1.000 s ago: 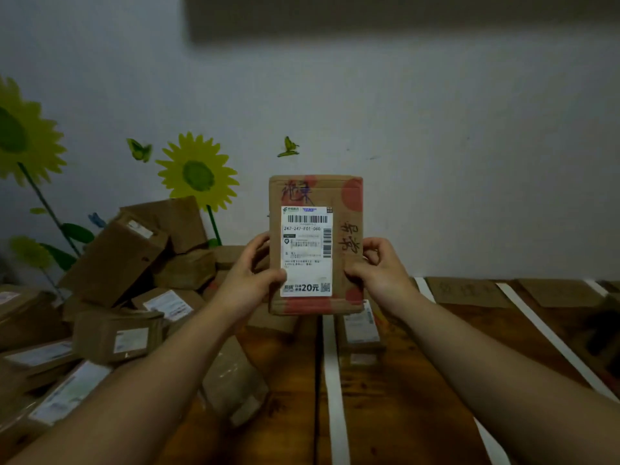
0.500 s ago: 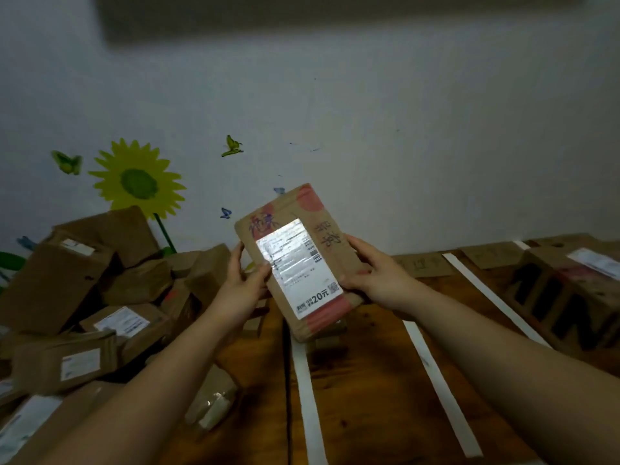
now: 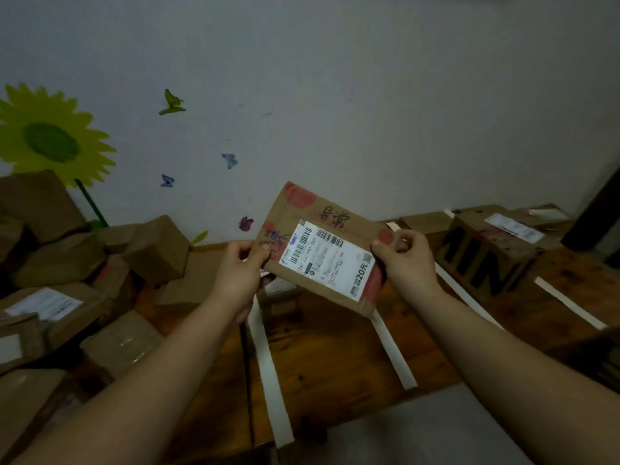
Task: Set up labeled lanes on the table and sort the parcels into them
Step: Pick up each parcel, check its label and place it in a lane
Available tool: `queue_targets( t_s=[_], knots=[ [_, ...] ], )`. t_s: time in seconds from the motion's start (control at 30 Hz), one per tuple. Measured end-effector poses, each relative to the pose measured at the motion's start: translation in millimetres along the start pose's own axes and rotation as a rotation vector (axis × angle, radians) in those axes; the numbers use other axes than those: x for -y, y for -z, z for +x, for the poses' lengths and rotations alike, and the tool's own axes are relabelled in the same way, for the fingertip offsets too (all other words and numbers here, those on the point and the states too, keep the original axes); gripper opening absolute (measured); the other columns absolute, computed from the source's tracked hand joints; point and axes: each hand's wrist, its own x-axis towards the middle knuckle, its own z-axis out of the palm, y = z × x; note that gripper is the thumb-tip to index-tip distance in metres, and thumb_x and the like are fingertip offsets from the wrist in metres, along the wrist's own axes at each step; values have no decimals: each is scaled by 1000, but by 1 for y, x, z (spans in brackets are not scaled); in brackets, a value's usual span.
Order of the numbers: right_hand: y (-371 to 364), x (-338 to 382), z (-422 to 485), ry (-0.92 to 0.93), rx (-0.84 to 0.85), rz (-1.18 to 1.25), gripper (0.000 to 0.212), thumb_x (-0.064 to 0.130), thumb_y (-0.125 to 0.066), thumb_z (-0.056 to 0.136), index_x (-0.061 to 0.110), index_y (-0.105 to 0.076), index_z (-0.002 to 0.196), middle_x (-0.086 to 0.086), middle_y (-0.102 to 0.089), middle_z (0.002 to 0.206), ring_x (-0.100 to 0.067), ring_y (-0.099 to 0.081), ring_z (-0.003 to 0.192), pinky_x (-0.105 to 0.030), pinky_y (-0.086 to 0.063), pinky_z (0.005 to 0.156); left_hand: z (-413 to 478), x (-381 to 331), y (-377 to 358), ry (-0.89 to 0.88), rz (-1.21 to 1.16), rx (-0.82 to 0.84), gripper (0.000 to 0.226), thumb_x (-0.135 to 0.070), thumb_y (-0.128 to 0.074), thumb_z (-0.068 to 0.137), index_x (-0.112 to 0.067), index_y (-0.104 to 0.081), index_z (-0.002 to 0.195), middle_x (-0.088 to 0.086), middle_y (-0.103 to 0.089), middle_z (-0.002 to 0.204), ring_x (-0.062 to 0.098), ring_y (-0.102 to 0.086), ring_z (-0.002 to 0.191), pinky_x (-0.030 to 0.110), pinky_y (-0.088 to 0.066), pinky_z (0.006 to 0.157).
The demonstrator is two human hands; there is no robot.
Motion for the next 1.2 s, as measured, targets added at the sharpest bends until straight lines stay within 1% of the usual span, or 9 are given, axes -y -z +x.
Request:
queue_targets(
  t_s=[0.13,0.3,0.37,0.5,0.6,0.67,0.97,1.1,1.2],
  knots=[
    [52,-4,4,45,77,-91,80,4,-64,88,29,-19,150,2,-44,143,-6,-56,92,-22,-53,69,-16,12,-41,7,133,156,27,-13,-53,94,-20,-47,119,7,-59,117,21,-64,97,42,-57,79],
    [144,-21,13,43,-72,-192,80,7,-68,84,23,-24,149,-3,-45,142,-19,-51,122,-44,-47,101,-46,10,-126,-13,260,315,35,-13,-57,91,-28,-45,122,-5,-60,103,17,-63,93,43,-54,86],
    [191,-31,16,17,-131,-174,68,9,-67,86,20,-34,144,-5,-49,138,-19,-55,116,-45,-50,97,-63,15,-171,-26,268,356,28,-15,-57,92,-23,-47,116,-5,-60,102,14,-64,88,38,-56,79],
    [298,-47,18,60,-157,-231,65,10,-64,89,22,-33,145,0,-48,139,-6,-48,105,-21,-48,81,-100,31,-274,-30,270,429,32,-18,-57,92,-21,-43,120,-3,-60,110,12,-64,84,41,-57,75],
    [375,-58,22,58,-166,-240,74,13,-66,86,26,-27,148,2,-45,142,-9,-47,119,-29,-48,95,-124,44,-350,-68,255,507,53,-14,-56,92,-26,-33,138,-4,-51,124,2,-59,83,23,-53,62],
    [419,-61,25,50,-167,-232,77,18,-68,84,29,-26,148,4,-43,142,-11,-44,123,-41,-43,104,-135,50,-392,-67,280,568,61,-14,-57,92,-27,-27,144,0,-49,132,9,-60,93,25,-55,70],
    [536,-102,78,64,-275,-243,56,27,-66,87,44,-38,131,10,-40,129,-9,-45,115,-27,-43,92,-143,79,-534,-60,372,783,74,-6,-59,88,-35,-24,146,-16,-58,100,8,-60,91,31,-52,81],
    [563,-133,126,11,-280,-229,58,22,-66,87,46,-37,132,10,-42,131,-11,-49,118,-34,-48,98,-118,106,-590,-39,368,831,65,-7,-57,90,-38,-29,140,-17,-60,101,6,-61,94,30,-51,86],
    [581,-153,180,-8,-255,-235,44,22,-68,86,52,-43,106,15,-48,121,-5,-55,104,-26,-52,86,-84,129,-639,-26,375,834,67,-9,-57,91,-44,-25,139,-15,-61,109,8,-60,100,33,-51,90]
  ],
)
